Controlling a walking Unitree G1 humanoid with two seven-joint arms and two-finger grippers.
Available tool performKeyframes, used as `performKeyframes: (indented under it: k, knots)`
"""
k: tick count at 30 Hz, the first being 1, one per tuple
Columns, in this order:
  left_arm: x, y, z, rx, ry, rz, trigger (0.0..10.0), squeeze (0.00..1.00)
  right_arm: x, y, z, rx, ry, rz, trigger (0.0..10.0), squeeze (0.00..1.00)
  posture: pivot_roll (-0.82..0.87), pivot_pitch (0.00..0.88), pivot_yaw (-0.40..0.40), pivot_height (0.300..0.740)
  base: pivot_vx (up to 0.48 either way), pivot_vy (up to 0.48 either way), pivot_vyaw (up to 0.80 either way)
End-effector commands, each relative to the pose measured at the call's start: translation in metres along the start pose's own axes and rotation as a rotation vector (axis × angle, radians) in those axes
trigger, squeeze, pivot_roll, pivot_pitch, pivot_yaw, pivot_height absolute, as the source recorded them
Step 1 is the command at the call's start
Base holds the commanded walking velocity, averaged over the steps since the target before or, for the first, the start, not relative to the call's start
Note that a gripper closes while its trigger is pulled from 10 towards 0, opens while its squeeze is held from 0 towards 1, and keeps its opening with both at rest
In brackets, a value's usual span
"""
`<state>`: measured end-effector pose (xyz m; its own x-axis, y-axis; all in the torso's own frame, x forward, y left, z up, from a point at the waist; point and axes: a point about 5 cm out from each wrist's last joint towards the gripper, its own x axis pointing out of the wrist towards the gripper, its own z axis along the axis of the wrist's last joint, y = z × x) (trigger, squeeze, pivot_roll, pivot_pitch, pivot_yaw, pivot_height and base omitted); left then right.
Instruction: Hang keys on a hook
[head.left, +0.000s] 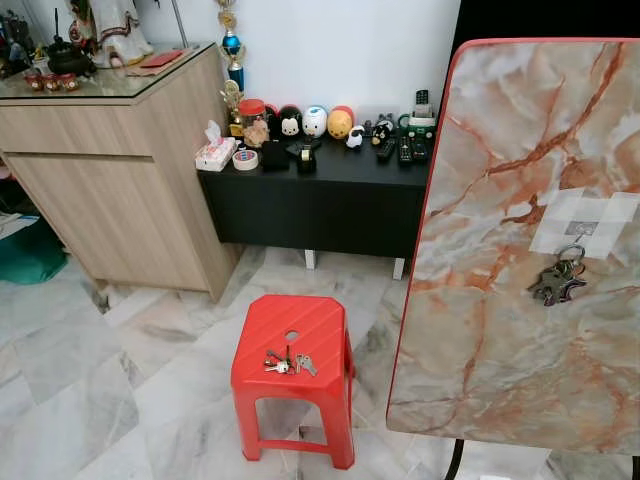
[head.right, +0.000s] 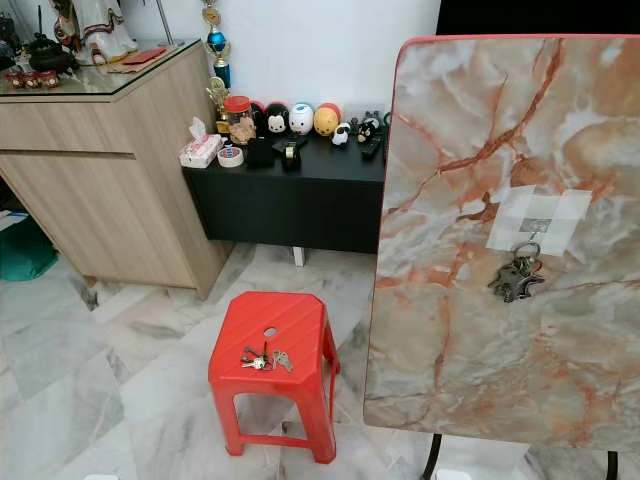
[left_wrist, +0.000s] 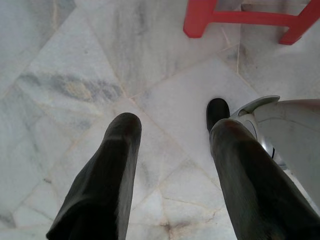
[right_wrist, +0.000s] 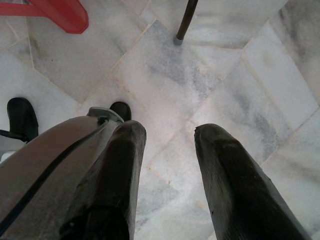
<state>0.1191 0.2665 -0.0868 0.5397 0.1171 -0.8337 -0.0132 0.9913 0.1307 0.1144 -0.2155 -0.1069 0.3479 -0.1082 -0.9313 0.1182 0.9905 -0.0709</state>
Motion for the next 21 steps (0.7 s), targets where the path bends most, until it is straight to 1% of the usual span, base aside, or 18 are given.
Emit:
performKeyframes:
  k: [1,3,4,7,9,12,13,14,15,18,19,20,21]
  knots:
    - [-0.001,0.003,0.001,0.021,-0.008,-0.001,10.0,0.00,0.000,0.002,0.000,-0.020,-0.006,0.007,10.0,0.00,0.01,0.000,0.027,0.740,0.000,0.000,0.00]
    - [-0.001,0.002,0.001,0.022,-0.010,-0.001,10.0,0.00,0.000,0.006,0.000,-0.027,-0.005,0.013,10.0,0.00,0.01,0.000,0.027,0.740,0.000,0.000,0.00]
    - [-0.001,0.002,0.000,0.025,-0.010,-0.002,10.0,0.00,0.001,0.012,0.000,-0.031,-0.007,0.021,10.0,0.00,0.01,0.000,0.023,0.740,0.000,0.000,0.00]
    - [-0.001,0.001,0.001,0.026,-0.013,-0.004,10.0,0.00,0.001,0.018,0.002,-0.039,-0.010,0.031,10.0,0.00,0.01,0.000,0.022,0.740,0.000,0.000,0.00]
    - [0.000,0.002,0.007,0.025,-0.049,0.005,10.0,0.00,0.002,0.031,0.006,-0.044,-0.023,0.045,10.0,0.00,0.01,0.000,0.016,0.740,0.000,0.000,0.00]
    - [0.001,0.003,0.010,0.002,-0.066,0.013,10.0,0.00,0.002,0.033,0.007,-0.042,-0.027,0.047,10.0,0.00,0.01,0.000,0.008,0.740,0.000,0.000,0.00]
    - [0.002,0.008,0.027,-0.067,-0.154,0.031,10.0,0.00,0.002,0.036,0.010,-0.052,-0.030,0.048,10.0,0.00,0.03,0.000,-0.014,0.740,0.000,0.000,0.00]
    - [0.003,0.010,0.034,-0.090,-0.190,0.035,10.0,0.00,0.002,0.036,0.010,-0.058,-0.030,0.047,10.0,0.00,0.03,0.000,-0.014,0.740,0.000,0.000,0.00]
    - [0.003,0.012,0.046,-0.116,-0.257,0.030,10.0,0.00,0.002,0.037,0.011,-0.070,-0.030,0.046,10.0,0.00,0.03,0.000,-0.018,0.740,0.000,0.000,0.00]
    - [0.009,-0.008,0.090,-0.090,-0.403,-0.014,10.0,0.00,0.002,0.038,0.014,-0.067,-0.034,0.040,10.0,0.00,0.02,0.000,-0.024,0.740,0.000,0.000,0.00]
    - [0.010,-0.015,0.108,-0.073,-0.466,-0.025,10.0,0.00,0.002,0.038,0.015,-0.065,-0.038,0.040,10.0,0.00,0.02,0.000,-0.025,0.740,0.000,0.000,0.00]
    - [0.010,-0.022,0.124,-0.063,-0.507,-0.034,10.0,0.00,0.002,0.038,0.015,-0.067,-0.039,0.041,10.0,0.00,0.02,0.000,-0.026,0.740,0.000,0.000,0.00]
    - [0.010,-0.026,0.134,-0.058,-0.534,-0.040,10.0,0.00,0.002,0.039,0.016,-0.068,-0.040,0.041,10.0,0.00,0.02,0.000,-0.026,0.740,0.000,0.000,0.00]
